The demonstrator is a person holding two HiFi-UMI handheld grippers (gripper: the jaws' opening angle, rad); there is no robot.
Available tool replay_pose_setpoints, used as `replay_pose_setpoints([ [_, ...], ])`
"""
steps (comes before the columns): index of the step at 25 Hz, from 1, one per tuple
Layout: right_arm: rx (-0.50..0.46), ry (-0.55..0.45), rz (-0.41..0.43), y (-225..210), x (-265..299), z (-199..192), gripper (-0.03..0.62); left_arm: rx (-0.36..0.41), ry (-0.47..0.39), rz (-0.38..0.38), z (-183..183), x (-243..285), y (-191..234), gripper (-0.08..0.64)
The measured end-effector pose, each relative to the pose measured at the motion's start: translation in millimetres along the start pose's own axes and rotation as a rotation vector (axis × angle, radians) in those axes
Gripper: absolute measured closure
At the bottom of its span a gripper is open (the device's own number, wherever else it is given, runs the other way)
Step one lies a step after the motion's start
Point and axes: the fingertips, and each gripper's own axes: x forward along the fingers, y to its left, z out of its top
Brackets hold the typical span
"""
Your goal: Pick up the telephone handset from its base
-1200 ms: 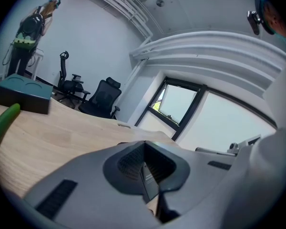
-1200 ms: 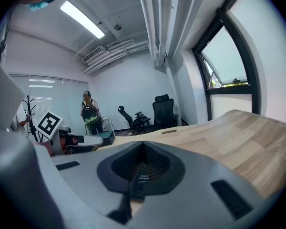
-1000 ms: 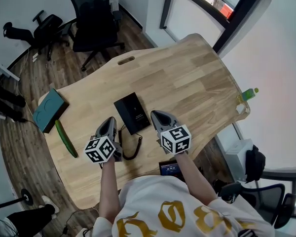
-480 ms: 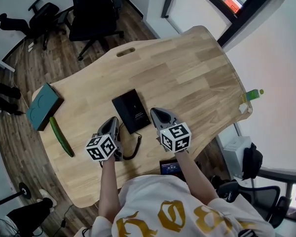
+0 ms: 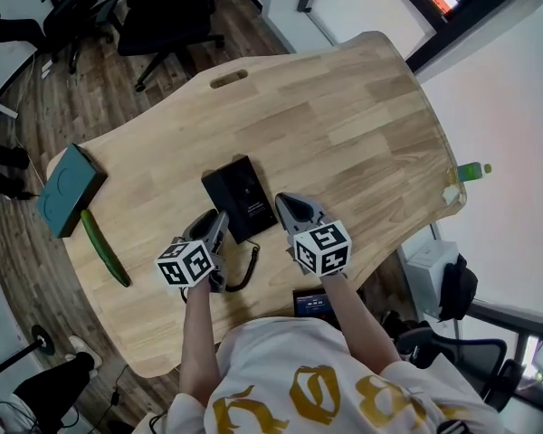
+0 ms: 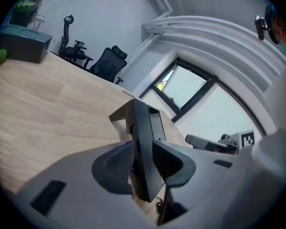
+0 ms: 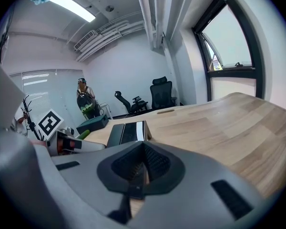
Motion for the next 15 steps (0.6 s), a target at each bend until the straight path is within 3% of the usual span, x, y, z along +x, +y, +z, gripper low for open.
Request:
replay_pose_setpoints([
  [15, 0.018, 0.035, -0.025, -11.8, 7.3, -14.3, 0.588, 0.01, 0.035, -0.03, -5.5, 18.9, -1.3, 0.407],
])
